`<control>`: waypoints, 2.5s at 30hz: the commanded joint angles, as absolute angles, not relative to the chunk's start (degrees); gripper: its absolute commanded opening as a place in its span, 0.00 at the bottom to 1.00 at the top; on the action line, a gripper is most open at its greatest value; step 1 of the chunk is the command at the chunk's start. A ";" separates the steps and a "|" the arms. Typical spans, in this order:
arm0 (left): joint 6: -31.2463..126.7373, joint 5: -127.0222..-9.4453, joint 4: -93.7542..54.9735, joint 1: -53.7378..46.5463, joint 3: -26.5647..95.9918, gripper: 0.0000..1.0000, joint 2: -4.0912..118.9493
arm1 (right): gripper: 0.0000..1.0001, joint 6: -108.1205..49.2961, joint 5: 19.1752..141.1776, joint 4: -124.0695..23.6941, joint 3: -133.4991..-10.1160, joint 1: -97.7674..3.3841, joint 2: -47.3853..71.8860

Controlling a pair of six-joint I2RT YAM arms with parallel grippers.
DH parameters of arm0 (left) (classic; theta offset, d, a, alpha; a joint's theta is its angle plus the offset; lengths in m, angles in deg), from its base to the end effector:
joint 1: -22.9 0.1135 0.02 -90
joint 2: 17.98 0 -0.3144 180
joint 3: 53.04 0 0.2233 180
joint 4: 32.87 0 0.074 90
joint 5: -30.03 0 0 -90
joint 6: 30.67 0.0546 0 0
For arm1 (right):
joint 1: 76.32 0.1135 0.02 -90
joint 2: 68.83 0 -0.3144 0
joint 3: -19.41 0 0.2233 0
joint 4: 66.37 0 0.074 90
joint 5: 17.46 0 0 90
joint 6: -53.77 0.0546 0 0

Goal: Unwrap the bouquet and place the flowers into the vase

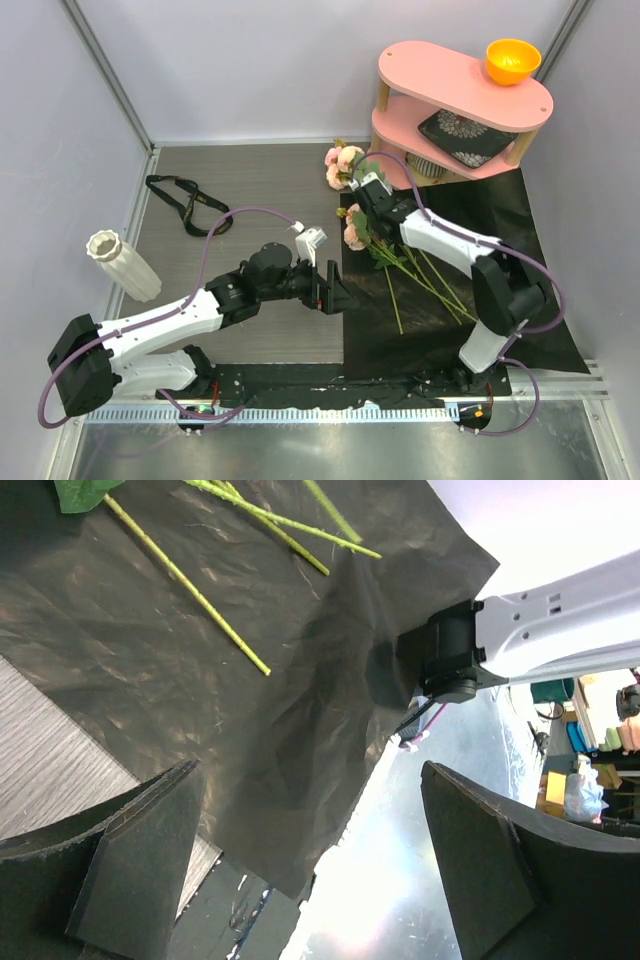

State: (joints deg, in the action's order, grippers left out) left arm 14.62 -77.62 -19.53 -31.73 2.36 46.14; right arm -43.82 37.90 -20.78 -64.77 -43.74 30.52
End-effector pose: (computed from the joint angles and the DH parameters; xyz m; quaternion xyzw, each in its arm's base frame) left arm 0.1140 -0.1892 0.3152 0.1563 0.8090 -0.5033 0.2603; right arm 0.3072 0.1595 0.2615 -0.2467 0.8934 -0.2291 0.2976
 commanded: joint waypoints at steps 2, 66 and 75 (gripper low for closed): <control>12.39 -72.82 -21.68 -31.50 2.80 0.94 43.64 | 0.01 -51.25 25.87 -34.84 -66.14 -38.37 16.18; -38.31 -79.67 -65.95 -16.73 3.49 0.87 61.81 | 0.01 -24.27 60.14 -61.16 -32.91 -35.10 -17.59; -33.59 -69.22 -64.77 -19.55 9.82 0.72 68.60 | 0.01 -24.54 61.20 -60.37 -31.86 -34.92 -20.40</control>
